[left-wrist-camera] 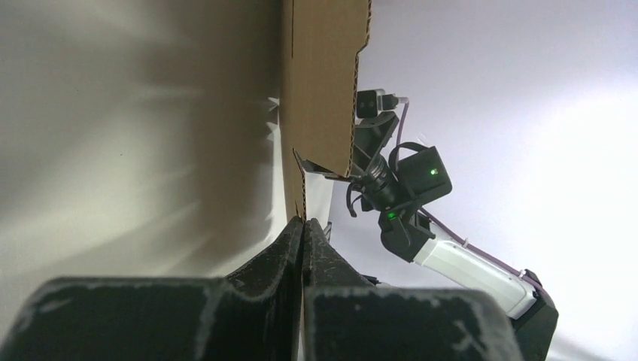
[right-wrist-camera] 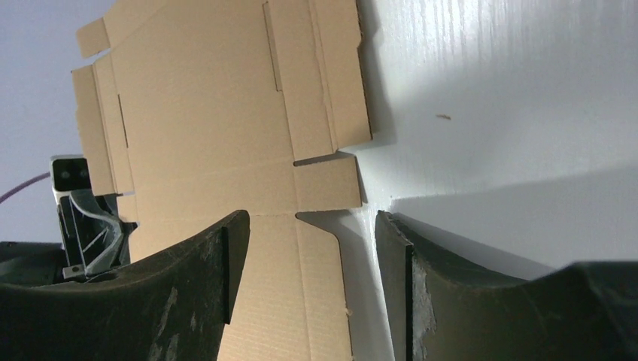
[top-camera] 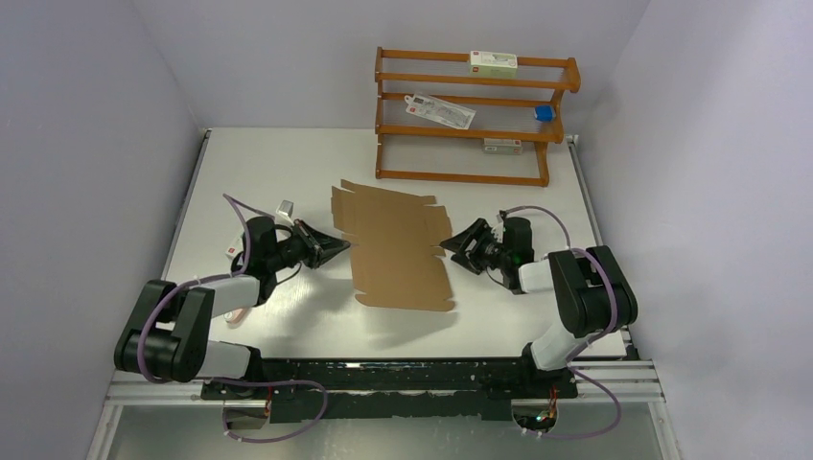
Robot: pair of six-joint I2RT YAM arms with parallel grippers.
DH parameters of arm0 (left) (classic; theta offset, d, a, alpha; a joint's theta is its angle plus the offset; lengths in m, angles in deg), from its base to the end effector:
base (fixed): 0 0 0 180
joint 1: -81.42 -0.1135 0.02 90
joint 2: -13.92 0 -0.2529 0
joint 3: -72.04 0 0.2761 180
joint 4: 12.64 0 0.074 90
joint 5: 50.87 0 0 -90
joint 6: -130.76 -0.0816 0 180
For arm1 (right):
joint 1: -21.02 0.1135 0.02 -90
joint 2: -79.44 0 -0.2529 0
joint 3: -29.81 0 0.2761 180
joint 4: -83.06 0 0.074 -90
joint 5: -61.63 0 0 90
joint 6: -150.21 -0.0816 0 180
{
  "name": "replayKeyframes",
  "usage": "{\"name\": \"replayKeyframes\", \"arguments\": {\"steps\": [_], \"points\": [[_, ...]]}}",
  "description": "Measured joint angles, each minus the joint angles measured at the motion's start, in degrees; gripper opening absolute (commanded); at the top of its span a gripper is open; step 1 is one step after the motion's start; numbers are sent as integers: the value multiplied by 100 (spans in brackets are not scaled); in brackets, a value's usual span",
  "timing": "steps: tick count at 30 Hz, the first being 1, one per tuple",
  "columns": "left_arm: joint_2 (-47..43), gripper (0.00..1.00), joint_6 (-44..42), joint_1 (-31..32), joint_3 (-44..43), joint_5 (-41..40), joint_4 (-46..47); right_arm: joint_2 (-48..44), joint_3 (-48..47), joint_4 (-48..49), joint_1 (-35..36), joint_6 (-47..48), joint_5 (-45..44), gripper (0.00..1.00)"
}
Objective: Fold the paper box
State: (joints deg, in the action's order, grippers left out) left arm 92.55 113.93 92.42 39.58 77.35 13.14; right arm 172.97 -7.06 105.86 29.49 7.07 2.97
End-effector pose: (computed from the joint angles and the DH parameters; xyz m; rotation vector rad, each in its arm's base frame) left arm 0.2758 -0.1050 0.1141 -0.6653 2.1044 -1.5514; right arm 0.2970 0.0871 0.0552 0.5541 2.2513 1.1787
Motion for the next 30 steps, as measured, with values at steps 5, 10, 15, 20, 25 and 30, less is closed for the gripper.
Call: {"name": "replayKeyframes", "arguments": {"steps": [5,10,15,20,25,30], "points": [[-120,5,68,0,4,0,0,-223,155,-39,153,-323,-363,69],[-223,7,57,0,13,-7,-52,-306,151,-153,380,-476,-570,69],[-334,14,-264,0,-42,-72,-474,-162,136,31,575,-625,-494,68],[-459,26,-800,0,-160,-247,-1086,-13,111,214,693,-704,-389,68],[-437,34,-1261,-4,-190,-400,-1534,55,107,319,765,-732,-332,67],[-264,39,-1626,-4,-190,-529,-1784,111,107,396,772,-750,-267,65]]}}
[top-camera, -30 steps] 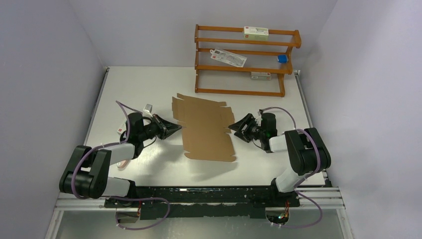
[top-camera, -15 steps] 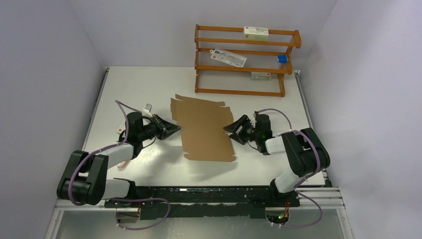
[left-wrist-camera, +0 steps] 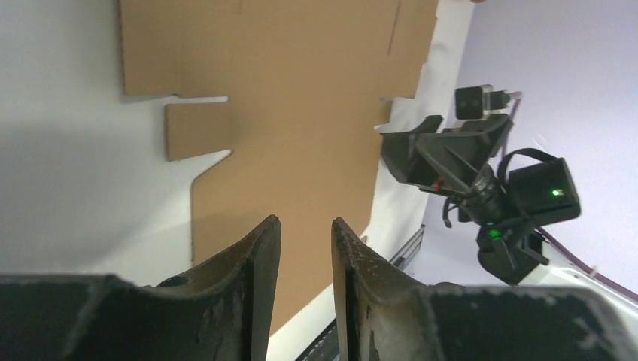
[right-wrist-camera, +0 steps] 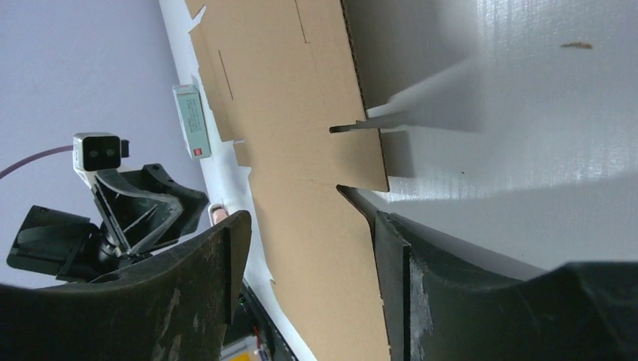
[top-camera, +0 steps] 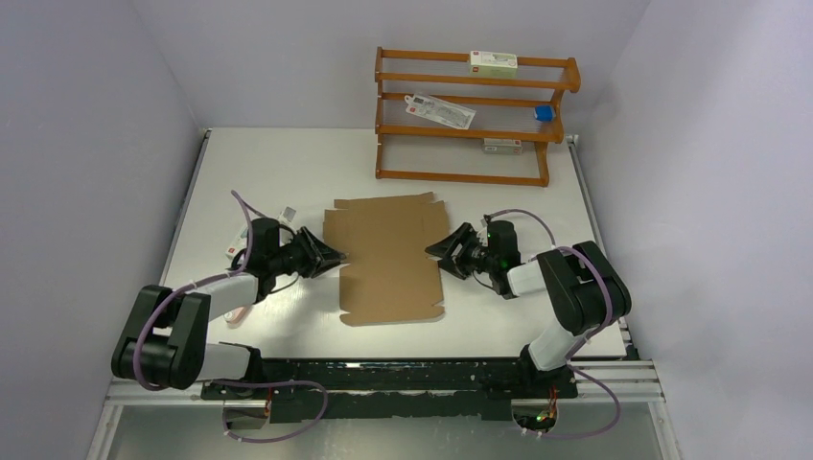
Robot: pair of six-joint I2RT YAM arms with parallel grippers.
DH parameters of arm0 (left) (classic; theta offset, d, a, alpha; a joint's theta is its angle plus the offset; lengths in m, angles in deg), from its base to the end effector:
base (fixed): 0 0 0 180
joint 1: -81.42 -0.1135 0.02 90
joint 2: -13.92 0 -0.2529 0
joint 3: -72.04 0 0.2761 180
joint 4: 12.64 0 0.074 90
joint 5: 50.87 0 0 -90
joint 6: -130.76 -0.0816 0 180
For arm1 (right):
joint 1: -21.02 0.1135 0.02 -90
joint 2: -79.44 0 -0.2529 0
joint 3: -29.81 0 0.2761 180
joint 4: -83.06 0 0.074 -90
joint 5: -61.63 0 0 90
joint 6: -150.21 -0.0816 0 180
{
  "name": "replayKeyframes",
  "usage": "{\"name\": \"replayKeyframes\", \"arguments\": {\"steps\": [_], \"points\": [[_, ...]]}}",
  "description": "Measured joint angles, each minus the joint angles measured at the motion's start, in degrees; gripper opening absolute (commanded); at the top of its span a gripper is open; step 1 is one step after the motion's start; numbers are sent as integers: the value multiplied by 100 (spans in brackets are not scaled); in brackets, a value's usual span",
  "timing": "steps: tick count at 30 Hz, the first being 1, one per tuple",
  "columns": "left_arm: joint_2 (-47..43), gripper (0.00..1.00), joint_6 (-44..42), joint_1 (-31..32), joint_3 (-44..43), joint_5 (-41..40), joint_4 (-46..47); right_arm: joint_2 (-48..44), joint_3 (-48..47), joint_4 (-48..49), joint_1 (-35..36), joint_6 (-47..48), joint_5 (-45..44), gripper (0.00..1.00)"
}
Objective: Fold the paper box
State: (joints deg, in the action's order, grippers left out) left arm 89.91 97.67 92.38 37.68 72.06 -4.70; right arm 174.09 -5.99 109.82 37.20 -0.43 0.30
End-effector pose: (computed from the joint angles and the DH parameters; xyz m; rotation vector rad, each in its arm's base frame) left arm 0.2701 -0.0975 0.0964 -0.5675 2.2782 -1.2615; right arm 0.2836 0.1231 0.0519 0.5762 2.2802 1.2668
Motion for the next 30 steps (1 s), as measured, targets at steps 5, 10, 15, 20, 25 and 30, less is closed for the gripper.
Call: {"name": "replayKeyframes", "arguments": {"steps": [5,10,15,20,25,30], "points": [[42,55,-476,0,-4,-236,-452,2,0,-9,2,9,7,63],[-181,62,-984,2,-28,-560,-1172,24,0,-13,7,50,35,57],[-474,64,-1307,42,-26,-807,-1644,81,0,2,7,52,94,50],[-466,65,-1333,138,129,-828,-1665,114,9,4,7,42,175,42],[-339,65,-1220,398,164,-769,-1381,114,11,28,7,20,247,32],[-251,65,-1130,542,164,-772,-1211,111,11,28,11,0,306,23]]}}
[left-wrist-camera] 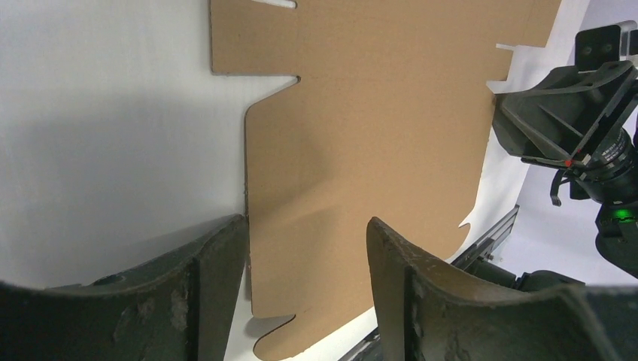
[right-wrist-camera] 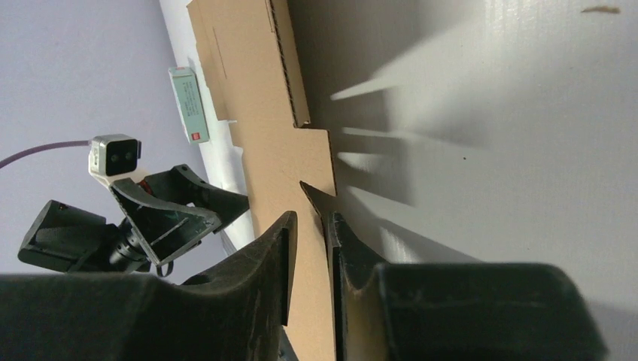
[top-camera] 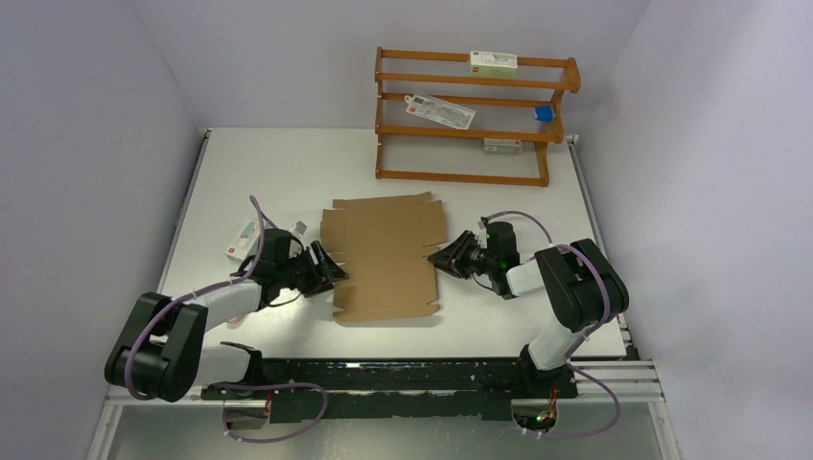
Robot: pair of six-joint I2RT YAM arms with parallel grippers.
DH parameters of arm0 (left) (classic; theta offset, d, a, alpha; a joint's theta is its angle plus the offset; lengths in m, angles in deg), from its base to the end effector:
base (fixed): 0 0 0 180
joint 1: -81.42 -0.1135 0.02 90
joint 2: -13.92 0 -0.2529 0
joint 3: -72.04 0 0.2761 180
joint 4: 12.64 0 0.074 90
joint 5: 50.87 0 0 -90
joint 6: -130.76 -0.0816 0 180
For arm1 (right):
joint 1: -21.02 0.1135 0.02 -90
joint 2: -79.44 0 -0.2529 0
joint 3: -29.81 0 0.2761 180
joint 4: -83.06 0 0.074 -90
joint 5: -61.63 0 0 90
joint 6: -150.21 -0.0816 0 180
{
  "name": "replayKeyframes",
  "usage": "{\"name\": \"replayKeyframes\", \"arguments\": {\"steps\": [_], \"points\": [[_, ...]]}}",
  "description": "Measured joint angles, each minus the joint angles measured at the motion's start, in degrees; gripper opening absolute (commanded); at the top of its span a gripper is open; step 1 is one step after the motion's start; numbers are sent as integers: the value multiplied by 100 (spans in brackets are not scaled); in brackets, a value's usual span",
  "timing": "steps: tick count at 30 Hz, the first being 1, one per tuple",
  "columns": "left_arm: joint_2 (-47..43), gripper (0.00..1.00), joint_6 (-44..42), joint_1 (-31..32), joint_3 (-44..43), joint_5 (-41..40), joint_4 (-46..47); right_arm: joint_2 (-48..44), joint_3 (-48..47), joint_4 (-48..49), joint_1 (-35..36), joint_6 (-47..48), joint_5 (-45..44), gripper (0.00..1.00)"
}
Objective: Fold the paper box
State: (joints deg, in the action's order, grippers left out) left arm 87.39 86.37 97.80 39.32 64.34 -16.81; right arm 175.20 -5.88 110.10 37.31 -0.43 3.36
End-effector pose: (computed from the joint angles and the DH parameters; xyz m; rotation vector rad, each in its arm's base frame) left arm 0.2415 -0.1072 0.0713 -0.4058 2.4747 -1.0123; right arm 0.2792 0.1263 0.0477 0.5516 2.3140 1.3167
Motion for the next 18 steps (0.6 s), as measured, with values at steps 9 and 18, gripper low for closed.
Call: {"name": "replayKeyframes", "arguments": {"steps": [9,18], "points": [[68,66,31,50,0,-11,111,-28,-4,33,-11,-15,46,0],[2,72,120,-52,11,-15,129,-168,-9,214,-212,-262,396,0]]}}
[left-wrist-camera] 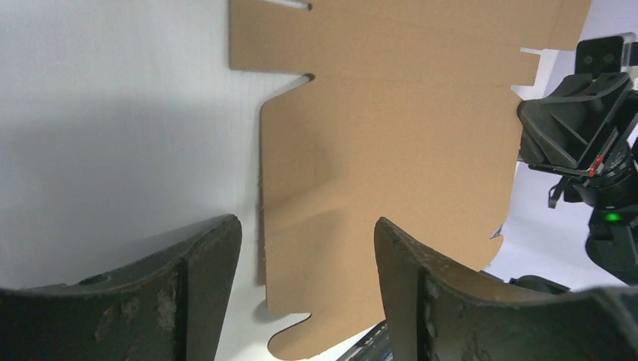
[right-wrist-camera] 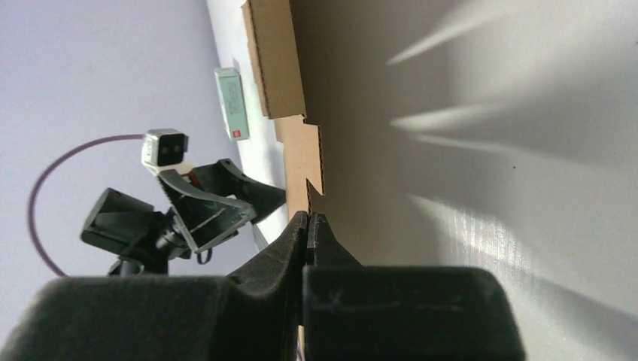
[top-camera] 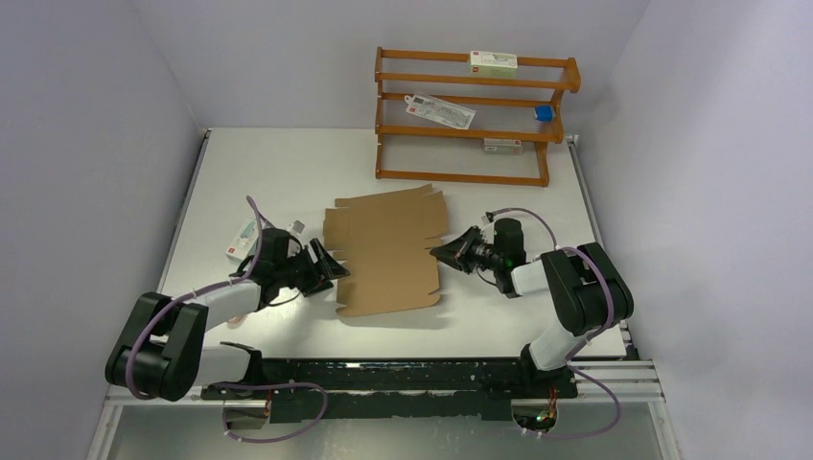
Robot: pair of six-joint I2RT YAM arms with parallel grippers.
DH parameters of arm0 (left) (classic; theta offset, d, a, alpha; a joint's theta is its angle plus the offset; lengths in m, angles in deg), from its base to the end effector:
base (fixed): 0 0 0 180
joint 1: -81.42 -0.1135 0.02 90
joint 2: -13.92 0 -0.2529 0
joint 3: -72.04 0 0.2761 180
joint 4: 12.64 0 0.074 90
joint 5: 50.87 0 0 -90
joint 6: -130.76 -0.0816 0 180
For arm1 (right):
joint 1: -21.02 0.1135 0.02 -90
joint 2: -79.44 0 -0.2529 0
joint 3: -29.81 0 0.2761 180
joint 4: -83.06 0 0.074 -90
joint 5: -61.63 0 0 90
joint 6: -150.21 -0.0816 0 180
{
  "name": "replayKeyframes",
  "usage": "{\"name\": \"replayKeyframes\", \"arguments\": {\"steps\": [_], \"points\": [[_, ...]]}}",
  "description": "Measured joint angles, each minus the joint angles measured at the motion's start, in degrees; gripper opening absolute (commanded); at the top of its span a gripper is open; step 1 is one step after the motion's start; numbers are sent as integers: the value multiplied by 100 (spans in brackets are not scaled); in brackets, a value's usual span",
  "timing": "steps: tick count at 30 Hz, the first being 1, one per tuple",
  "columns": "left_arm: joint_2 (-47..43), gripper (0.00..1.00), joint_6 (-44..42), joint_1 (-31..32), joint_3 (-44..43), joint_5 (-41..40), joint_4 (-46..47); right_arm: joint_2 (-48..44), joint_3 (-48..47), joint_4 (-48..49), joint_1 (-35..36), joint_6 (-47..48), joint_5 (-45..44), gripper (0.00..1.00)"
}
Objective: Fold the paper box
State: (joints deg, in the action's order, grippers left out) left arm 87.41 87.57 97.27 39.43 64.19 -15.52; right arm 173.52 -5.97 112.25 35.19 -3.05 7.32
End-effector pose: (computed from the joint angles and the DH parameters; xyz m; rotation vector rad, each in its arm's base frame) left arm 0.2443 -0.1053 0.0730 -0.4348 2.4511 -1.0206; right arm 0.2847 0.1210 0.0626 0.5548 2.2536 1.4111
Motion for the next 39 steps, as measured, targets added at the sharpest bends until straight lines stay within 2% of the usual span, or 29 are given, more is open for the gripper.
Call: {"name": "replayKeyframes", "arguments": {"steps": [13,18,22,26,31,36,39], "points": [[448,68,610,-142,354,588,1185,-31,297,813,-212,-807,326,0],[658,62,953,-140,557,815,1764,-28,389,1034,-212,-1005,343,0],[807,53,1268,-138,748,942,2188,-28,389,1014,-212,-977,343,0],[850,35,1521,-114,881,1019,2424,-31,385,859,-212,-813,308,2],[848,19,1755,-114,951,1043,2686,-31,361,442,-236,-450,138,8],[844,9,2135,-114,1095,1150,3097,-31,330,79,-249,-114,4,17],[826,7,2398,-114,1207,1224,3418,-33,317,-105,-262,57,-50,25]]}}
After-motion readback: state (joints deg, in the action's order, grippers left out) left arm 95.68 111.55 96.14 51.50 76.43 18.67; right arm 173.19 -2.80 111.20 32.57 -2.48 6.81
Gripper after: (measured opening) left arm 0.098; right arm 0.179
